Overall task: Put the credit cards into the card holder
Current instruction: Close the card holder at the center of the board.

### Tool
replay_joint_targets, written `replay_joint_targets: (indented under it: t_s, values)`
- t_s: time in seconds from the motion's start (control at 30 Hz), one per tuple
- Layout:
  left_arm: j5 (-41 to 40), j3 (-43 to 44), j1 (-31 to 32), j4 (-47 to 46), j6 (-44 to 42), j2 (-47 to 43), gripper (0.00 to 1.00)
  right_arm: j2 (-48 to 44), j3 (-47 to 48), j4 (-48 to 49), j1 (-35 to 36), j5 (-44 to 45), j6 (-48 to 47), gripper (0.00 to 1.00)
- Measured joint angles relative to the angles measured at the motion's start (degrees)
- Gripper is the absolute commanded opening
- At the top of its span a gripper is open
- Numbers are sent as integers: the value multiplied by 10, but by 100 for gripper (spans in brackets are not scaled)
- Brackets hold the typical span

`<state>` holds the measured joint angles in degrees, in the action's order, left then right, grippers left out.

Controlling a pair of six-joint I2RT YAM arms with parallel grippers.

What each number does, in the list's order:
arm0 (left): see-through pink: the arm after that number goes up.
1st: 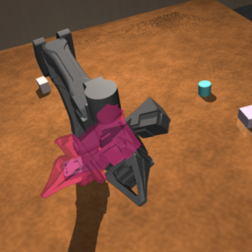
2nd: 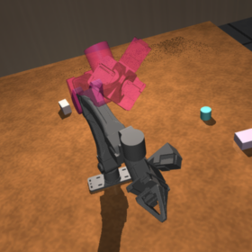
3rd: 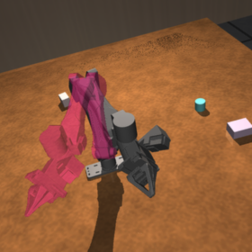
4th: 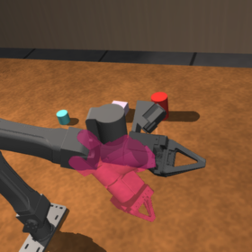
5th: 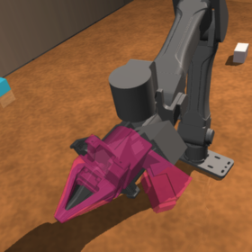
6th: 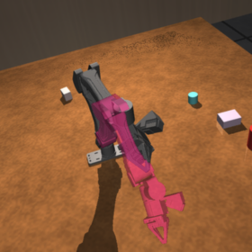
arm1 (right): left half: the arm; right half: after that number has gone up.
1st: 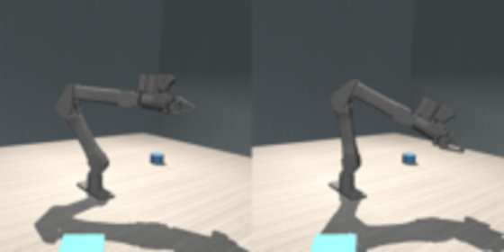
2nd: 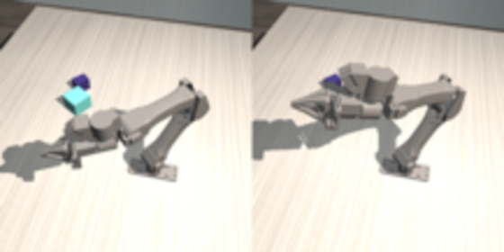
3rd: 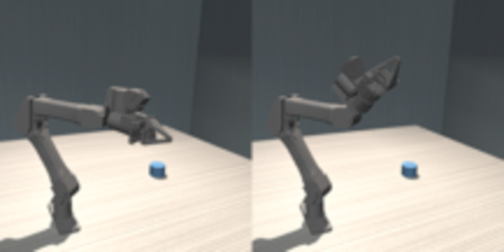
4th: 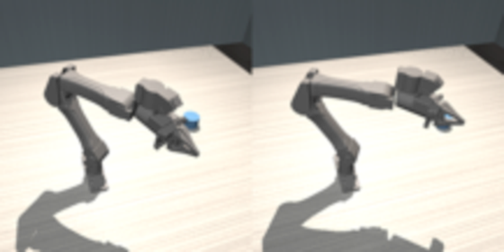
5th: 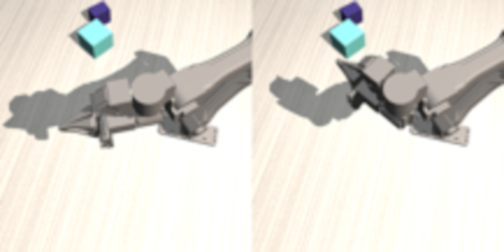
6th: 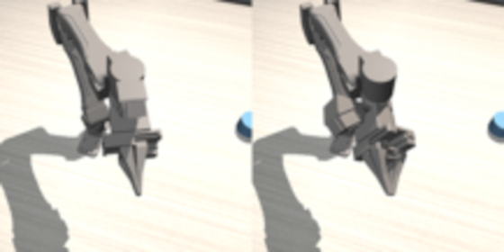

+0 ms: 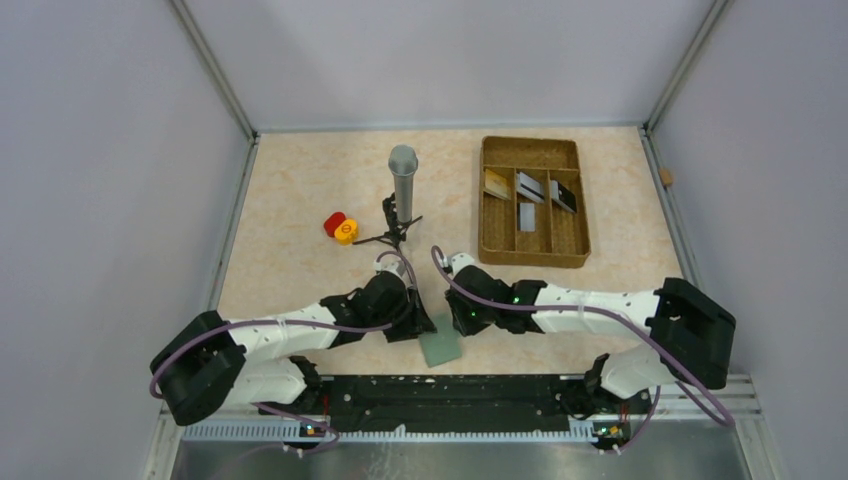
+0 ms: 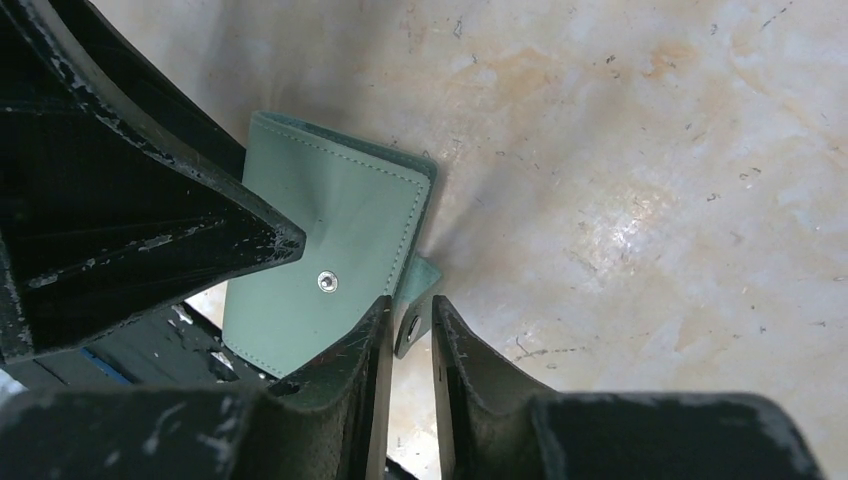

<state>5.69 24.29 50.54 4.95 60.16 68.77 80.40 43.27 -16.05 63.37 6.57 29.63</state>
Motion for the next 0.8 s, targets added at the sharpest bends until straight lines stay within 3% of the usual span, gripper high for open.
replay_joint_targets:
  t_s: [0.43, 0.8]
  values:
    - [-5, 0, 2, 0, 0, 0, 57, -18, 0, -17, 0, -1, 5, 15]
    - [-6, 0, 2, 0, 0, 0, 57, -20, 0, -21, 2, -8, 6, 0]
